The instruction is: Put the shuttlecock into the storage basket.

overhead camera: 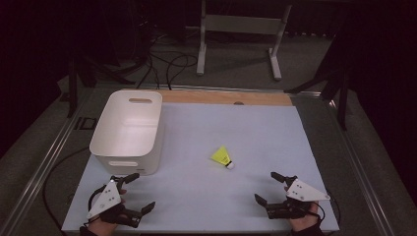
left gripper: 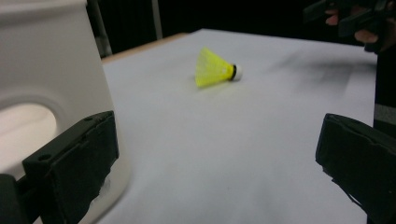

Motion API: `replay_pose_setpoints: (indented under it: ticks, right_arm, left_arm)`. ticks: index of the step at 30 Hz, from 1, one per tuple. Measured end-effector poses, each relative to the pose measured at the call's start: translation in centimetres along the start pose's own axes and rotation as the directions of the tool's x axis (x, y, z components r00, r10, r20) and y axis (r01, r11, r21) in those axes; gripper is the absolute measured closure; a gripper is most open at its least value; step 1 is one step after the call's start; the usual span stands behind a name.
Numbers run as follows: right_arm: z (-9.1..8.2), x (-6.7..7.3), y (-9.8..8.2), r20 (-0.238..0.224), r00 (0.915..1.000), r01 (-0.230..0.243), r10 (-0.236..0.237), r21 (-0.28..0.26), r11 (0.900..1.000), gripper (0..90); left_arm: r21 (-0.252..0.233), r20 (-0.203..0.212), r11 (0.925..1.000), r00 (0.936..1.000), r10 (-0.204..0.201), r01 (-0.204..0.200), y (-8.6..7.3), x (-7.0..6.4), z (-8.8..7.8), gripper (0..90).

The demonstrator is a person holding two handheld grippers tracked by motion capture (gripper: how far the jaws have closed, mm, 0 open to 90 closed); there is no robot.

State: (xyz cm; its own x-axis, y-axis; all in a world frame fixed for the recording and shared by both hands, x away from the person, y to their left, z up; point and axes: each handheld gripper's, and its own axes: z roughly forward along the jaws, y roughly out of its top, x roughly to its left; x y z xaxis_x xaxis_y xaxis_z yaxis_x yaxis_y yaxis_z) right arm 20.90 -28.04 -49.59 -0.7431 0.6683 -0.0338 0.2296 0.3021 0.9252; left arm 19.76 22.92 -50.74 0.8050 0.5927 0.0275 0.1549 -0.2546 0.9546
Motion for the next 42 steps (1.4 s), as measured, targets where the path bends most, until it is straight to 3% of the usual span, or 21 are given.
replay_pose_setpoints:
  ticks: [15, 24, 27, 31, 42]
  right_arm:
    - [-0.1, 0.0, 0.2, 0.003, 1.0000, -0.001, 0.001, 0.040, 0.999, 7.8]
    - [-0.3, 0.3, 0.4, 0.022, 0.9991, 0.036, -0.037, 0.046, 0.998, 7.8]
    - [-0.1, 0.7, 0.5, 0.035, 0.9965, 0.073, -0.076, 0.066, 0.995, 7.8]
    - [-0.1, 0.8, 0.6, 0.046, 0.9956, 0.078, -0.082, 0.072, 0.994, 7.9]
    - [-1.2, 0.2, 2.0, 0.070, 0.9974, 0.013, -0.017, 0.055, 0.998, 7.8]
  left_arm:
    - [0.005, -0.021, 0.9999, 0.9997, -0.014, 0.014, 0.0, 0.1, -0.1, 0.0]
    - [-0.001, -0.015, 0.9996, 0.9995, -0.029, 0.029, 0.0, 0.2, -0.2, 0.0]
    - [-0.001, -0.014, 0.9996, 0.9995, -0.030, 0.030, 0.0, 0.3, -0.2, 0.0]
    - [-0.006, -0.012, 0.9995, 0.9994, -0.032, 0.032, 0.0, 0.2, -0.3, 0.0]
    - [-0.009, -0.012, 0.9995, 0.9994, -0.032, 0.032, 0.1, 0.3, -0.3, 0.0]
